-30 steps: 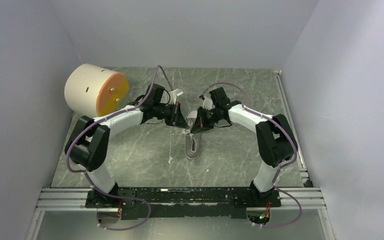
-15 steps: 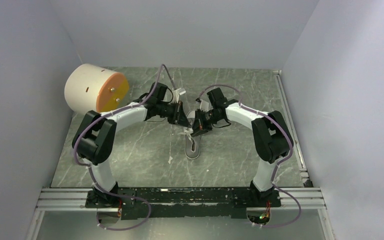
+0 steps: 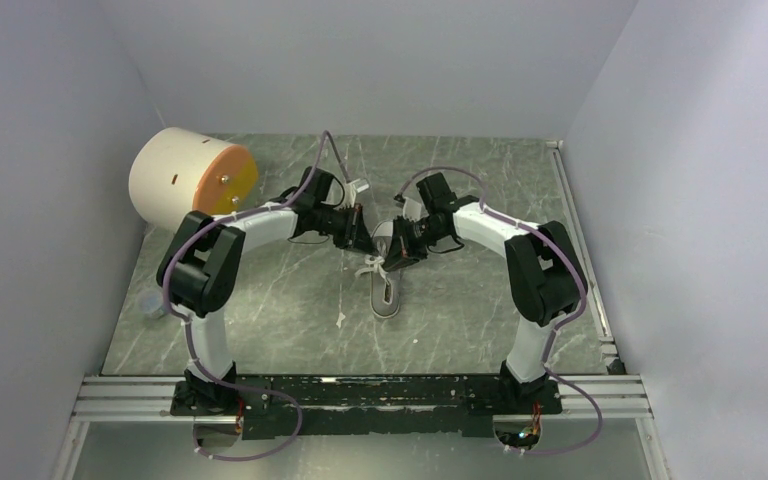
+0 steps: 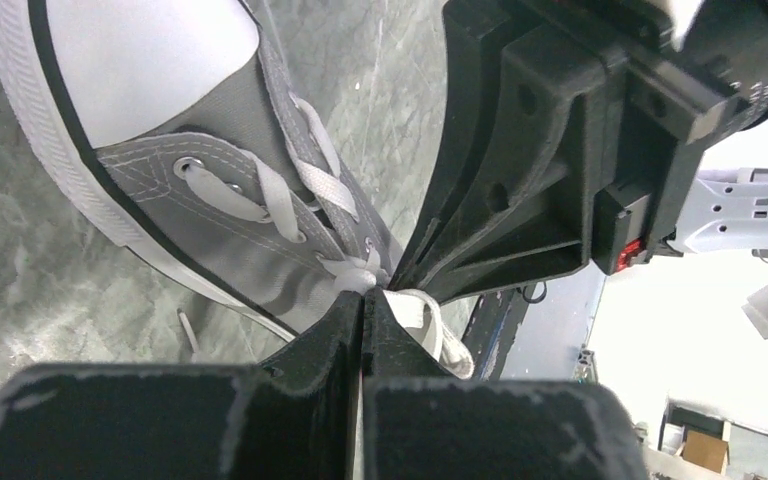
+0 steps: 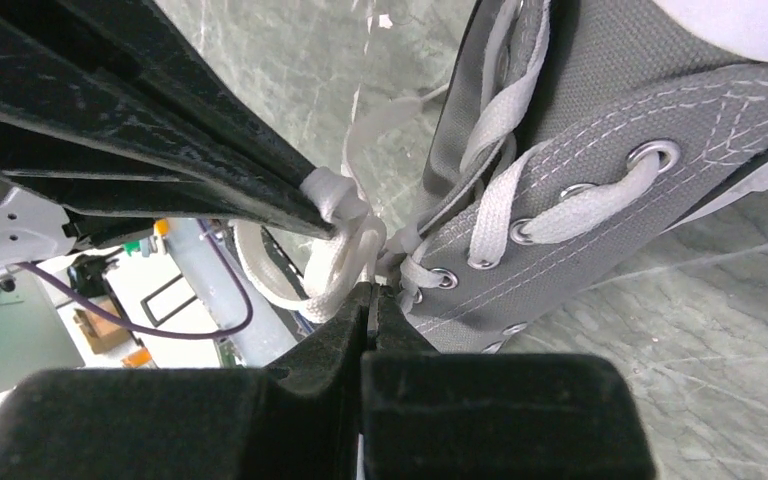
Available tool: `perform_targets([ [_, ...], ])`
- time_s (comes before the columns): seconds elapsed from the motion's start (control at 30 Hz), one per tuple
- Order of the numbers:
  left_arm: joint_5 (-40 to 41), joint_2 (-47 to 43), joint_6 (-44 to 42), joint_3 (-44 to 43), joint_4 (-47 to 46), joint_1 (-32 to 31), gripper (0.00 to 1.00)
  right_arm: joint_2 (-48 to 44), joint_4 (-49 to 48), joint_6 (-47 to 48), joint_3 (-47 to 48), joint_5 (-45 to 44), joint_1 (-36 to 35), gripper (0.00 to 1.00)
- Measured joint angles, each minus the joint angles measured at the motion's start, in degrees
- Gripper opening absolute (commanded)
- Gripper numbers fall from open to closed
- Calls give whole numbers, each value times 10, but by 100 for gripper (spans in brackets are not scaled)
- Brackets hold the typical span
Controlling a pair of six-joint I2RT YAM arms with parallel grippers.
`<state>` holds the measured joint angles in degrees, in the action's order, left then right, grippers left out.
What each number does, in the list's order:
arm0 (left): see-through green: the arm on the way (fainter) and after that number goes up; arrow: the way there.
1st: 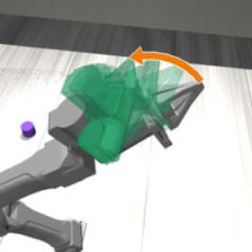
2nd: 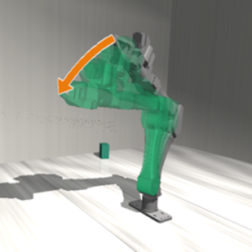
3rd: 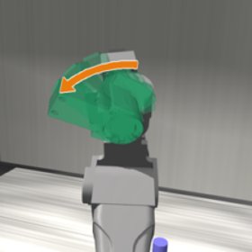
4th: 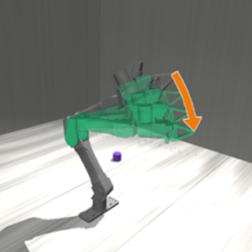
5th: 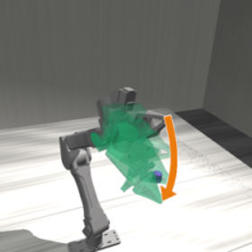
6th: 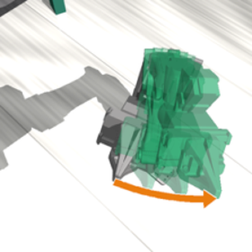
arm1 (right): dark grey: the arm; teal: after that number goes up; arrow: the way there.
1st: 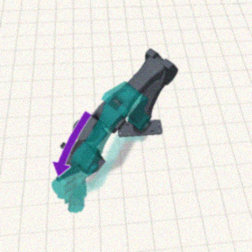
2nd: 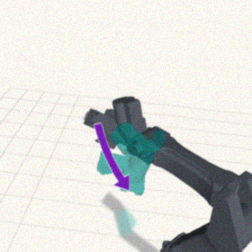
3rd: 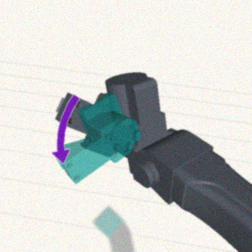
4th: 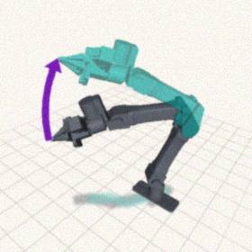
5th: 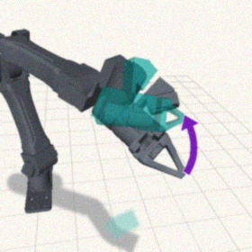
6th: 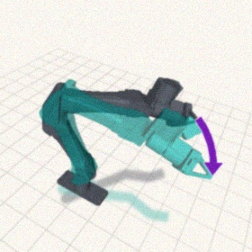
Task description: Tie the shoes
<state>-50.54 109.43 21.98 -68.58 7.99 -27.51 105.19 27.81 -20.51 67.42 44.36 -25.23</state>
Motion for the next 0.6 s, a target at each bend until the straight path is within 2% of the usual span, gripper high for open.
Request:
perform_targets([
  [0.07, -1, 1, 10, 9, -14, 0, 5, 0, 4, 1, 5, -4, 0, 2],
  [0.13, -1, 6, 19, 19, -26, 1, 5, 1, 7, 2, 10, -6, 0, 8],
  [0.43, -1, 31, 43, 28, -48, 1, 5, 4, 43, 15, 50, -51, 0, 42],
  [0.6, -1, 31, 44, 28, -51, 1, 5, -17, 82, 37, 53, -113, -5, 49],
])
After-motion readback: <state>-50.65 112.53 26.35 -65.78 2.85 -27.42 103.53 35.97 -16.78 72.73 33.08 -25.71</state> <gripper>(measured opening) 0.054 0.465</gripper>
